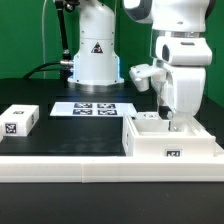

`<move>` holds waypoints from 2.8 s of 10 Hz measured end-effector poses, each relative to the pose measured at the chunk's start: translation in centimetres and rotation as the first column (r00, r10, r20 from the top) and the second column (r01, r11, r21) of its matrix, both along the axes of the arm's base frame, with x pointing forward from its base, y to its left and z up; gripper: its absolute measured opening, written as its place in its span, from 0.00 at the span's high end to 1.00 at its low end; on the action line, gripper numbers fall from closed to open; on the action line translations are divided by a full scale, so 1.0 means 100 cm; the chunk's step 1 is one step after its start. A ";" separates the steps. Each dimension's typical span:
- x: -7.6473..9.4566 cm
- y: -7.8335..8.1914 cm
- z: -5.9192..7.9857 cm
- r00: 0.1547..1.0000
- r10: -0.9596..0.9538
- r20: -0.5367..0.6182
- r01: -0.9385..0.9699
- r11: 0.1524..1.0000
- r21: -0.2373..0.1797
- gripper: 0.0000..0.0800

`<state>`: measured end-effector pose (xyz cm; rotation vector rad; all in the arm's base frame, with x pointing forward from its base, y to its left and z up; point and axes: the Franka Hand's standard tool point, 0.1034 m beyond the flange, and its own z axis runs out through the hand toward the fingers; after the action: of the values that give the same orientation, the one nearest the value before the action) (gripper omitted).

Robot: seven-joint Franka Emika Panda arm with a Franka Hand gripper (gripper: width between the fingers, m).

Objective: Assemble cabinet

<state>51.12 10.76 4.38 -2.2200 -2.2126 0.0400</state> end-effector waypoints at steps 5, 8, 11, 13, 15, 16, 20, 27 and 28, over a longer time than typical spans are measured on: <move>-0.032 0.016 0.026 0.999 -0.039 0.013 0.039 0.999 0.000 0.00; -0.033 0.014 0.024 0.999 -0.046 0.010 0.046 0.999 -0.001 0.00; -0.068 0.039 0.014 0.995 -0.095 0.004 0.095 0.995 0.012 0.00; -0.098 0.061 0.004 0.998 -0.060 -0.005 0.060 0.998 0.032 0.00; -0.104 0.063 -0.002 0.998 -0.060 -0.011 0.060 0.997 0.039 0.00; -0.104 0.062 -0.002 0.998 -0.060 -0.012 0.061 0.997 0.038 0.00; -0.105 0.062 -0.023 0.998 -0.059 -0.002 0.059 0.996 0.072 0.00; -0.109 0.062 -0.035 0.998 -0.070 -0.010 0.070 0.994 0.085 0.45; -0.109 0.062 -0.035 0.998 -0.070 -0.010 0.071 0.994 0.085 0.64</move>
Offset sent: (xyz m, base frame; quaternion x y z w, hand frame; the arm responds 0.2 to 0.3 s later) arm -0.0624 0.0424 0.0216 0.0055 0.0429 0.0563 0.9975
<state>40.23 16.95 0.89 -2.2470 -2.0892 -0.0460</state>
